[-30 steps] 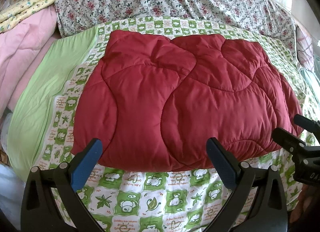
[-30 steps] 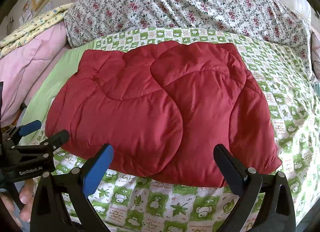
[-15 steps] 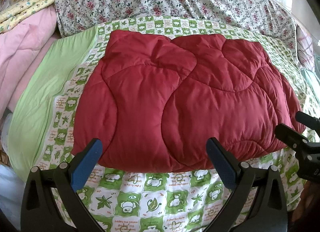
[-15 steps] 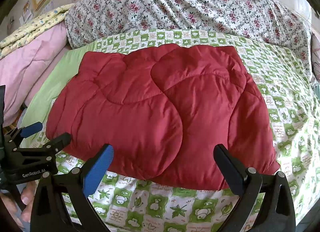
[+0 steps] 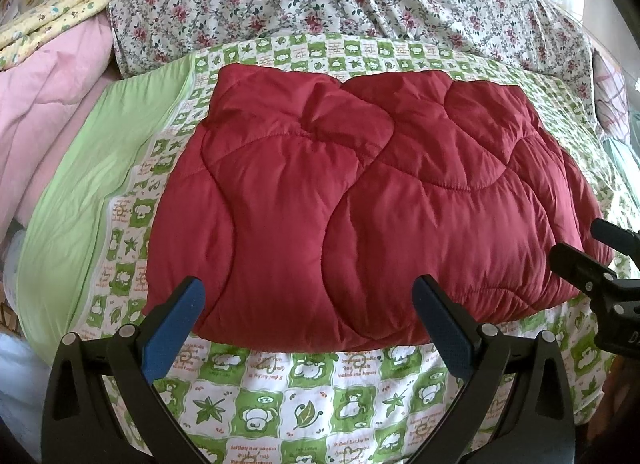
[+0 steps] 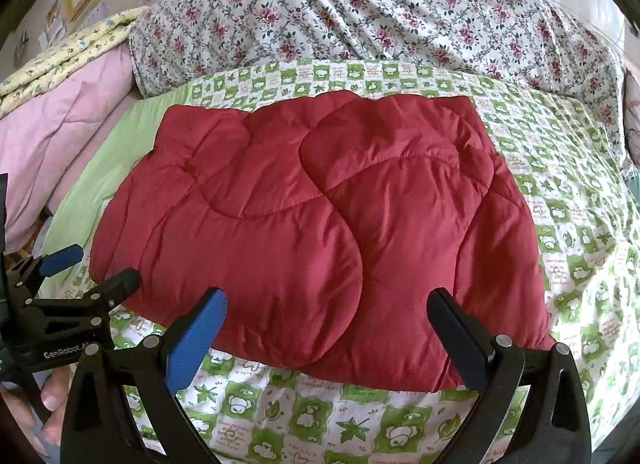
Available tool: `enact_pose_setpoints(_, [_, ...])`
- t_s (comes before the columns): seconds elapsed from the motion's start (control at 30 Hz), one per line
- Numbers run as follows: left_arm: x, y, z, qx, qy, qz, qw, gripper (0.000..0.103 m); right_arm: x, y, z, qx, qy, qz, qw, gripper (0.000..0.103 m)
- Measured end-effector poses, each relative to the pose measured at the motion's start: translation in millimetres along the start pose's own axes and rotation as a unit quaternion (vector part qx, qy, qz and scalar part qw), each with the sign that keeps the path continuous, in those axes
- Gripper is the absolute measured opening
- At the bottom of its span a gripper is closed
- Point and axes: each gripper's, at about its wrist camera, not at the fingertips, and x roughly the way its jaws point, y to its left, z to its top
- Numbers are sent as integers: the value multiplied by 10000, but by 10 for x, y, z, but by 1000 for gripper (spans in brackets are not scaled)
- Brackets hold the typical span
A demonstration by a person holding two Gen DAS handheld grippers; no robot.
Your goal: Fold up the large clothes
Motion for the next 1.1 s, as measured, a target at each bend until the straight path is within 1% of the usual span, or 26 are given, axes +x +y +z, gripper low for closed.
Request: enact_pose_setpoints(1.1, [24,-40,51,96,2,7,10000,103,9,-68,22,62,9,12,10000,101])
